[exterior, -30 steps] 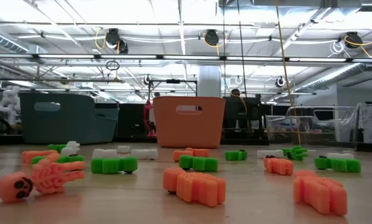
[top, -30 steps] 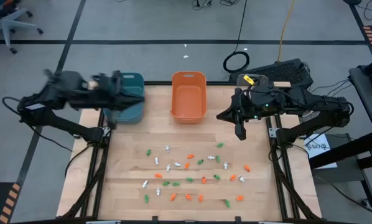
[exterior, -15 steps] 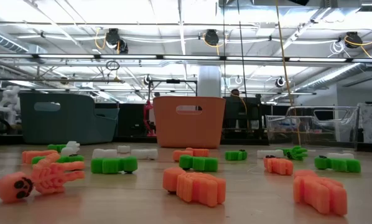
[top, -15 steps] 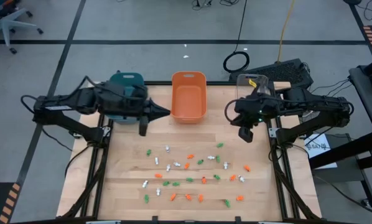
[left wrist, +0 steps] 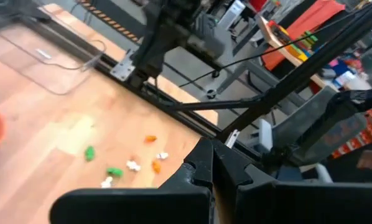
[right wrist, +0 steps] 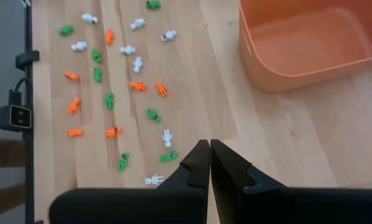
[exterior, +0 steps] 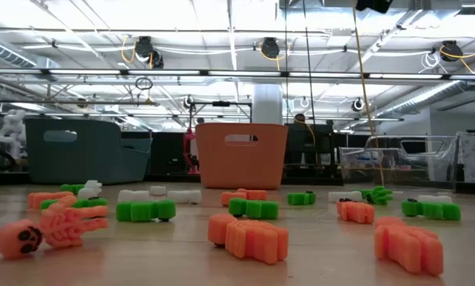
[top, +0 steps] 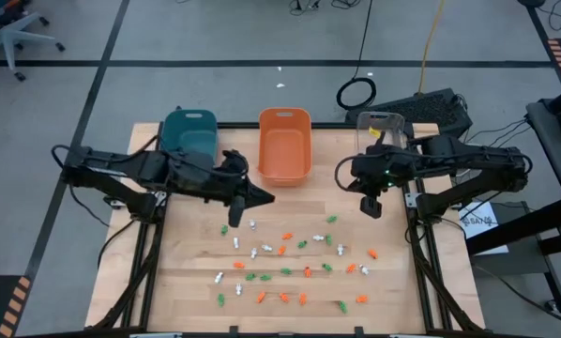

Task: Sort Halloween decoration
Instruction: Put the green skeleton toy into the transparent bin

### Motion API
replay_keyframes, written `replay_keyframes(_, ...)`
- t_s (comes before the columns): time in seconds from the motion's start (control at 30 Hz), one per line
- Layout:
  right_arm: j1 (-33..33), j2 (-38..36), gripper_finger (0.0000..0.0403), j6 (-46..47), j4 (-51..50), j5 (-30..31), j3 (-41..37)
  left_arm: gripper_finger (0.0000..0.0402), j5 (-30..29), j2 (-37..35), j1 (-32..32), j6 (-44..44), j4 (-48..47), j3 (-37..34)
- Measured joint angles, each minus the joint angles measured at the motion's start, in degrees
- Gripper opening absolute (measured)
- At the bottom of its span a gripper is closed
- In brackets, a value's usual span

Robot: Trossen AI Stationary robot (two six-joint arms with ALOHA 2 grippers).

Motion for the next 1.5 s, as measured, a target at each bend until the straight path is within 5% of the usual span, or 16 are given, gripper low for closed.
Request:
replay_keyframes(0.17, 0.0, 0.04, 0.0, 0.75, 4.07, -0.47, -4.86, 0.0, 1.63, 2.1, -0.71, -7.84, -0.27, 0.0)
replay_keyframes(0.3, -0.02, 0.11, 0.0, 0.88, 8.98, -6.44, -7.83, 0.0, 5.57, 3.22, -1.0, -12.41, -0.23, 0.0)
replay_keyframes(1.0, -0.02, 6.65, 0.0, 6.83, 11.8, -9.0, -8.9, 0.0, 5.39, 3.78, 0.3, 4.5, -7.99, 0.0)
replay_keyframes(1.3, -0.02, 10.29, 0.0025, 2.18, 10.92, -8.7, -8.9, 0.0, 5.4, 3.77, 0.32, 9.01, -17.51, 0.0)
replay_keyframes(1.5, -0.58, 10.49, 0.0068, -3.19, 10.87, -0.3, -8.9, 0.0, 4.99, 3.77, 0.49, 12.95, -19.62, 0.0)
